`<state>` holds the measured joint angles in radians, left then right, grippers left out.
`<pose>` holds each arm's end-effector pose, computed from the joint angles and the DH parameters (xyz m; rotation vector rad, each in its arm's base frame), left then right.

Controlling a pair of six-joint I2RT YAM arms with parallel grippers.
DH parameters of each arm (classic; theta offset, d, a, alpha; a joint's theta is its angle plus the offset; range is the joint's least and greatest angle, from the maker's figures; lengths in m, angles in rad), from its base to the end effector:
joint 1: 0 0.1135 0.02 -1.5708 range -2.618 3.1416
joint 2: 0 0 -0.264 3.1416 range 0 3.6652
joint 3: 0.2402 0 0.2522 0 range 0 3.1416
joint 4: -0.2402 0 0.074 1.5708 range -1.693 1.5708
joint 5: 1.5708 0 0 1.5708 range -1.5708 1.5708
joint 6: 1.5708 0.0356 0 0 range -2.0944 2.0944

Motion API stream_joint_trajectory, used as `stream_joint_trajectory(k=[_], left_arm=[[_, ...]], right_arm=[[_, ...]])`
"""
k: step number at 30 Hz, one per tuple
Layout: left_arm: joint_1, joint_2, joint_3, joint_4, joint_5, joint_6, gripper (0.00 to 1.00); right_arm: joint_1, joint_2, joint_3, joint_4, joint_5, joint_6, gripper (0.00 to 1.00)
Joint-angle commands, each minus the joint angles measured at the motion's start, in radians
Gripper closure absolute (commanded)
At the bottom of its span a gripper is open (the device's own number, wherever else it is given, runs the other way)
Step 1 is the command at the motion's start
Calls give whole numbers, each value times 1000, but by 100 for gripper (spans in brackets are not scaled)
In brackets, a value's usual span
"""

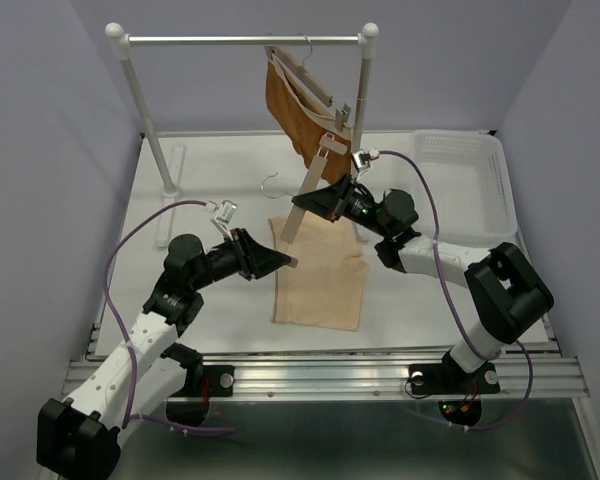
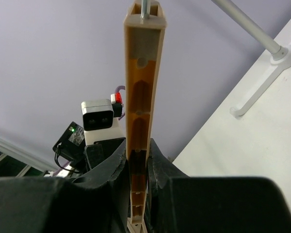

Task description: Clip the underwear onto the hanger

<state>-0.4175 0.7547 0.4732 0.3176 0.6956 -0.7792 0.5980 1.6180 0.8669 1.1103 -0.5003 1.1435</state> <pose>0.1561 -0.0942 0.2876 0.3098 1.7152 -1.4415 0.2805 0.2117 0.2909 -0.1195 1.4791 1.7664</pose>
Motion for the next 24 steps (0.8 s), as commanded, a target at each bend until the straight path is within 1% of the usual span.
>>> stream_joint_trajectory(k=[1, 5, 9, 10, 11, 13, 14, 16, 17, 19, 20, 24], left_arm=[[-9, -78, -16, 104, -18, -31, 100], [-9, -87, -19, 103, -31, -34, 100], [-9, -65, -19, 69, -31, -34, 100], [-9, -54, -13, 60, -28, -29, 96], [-9, -51, -4, 48, -24, -26, 78], [-9, -49, 2, 46, -19, -22, 70], [-9, -51, 7, 44, -21, -19, 56], [-9, -60, 13, 40, -22, -14, 49], [-9, -61, 18, 38, -24, -14, 43], [-9, -66, 24, 29, -24, -6, 41], [-9, -68, 25, 25, -25, -8, 37], [-9, -69, 25, 15, -25, -2, 37]], right_arm=[[0, -38, -14, -20, 54, -105, 99], [0, -47, -16, -35, 62, -119, 99], [0, -49, -6, -59, 55, -137, 99], [0, -49, -2, -73, 51, -142, 99], [0, -50, 1, -78, 49, -146, 99], [0, -49, 9, -98, 43, -154, 99], [0, -49, 12, -105, 39, -159, 99], [0, -47, 18, -122, 34, -163, 99], [0, -46, 23, -127, 26, -165, 99], [0, -44, 26, -138, 26, -168, 99], [0, -43, 29, -141, 23, -169, 99], [0, -46, 29, -148, 26, -171, 99]])
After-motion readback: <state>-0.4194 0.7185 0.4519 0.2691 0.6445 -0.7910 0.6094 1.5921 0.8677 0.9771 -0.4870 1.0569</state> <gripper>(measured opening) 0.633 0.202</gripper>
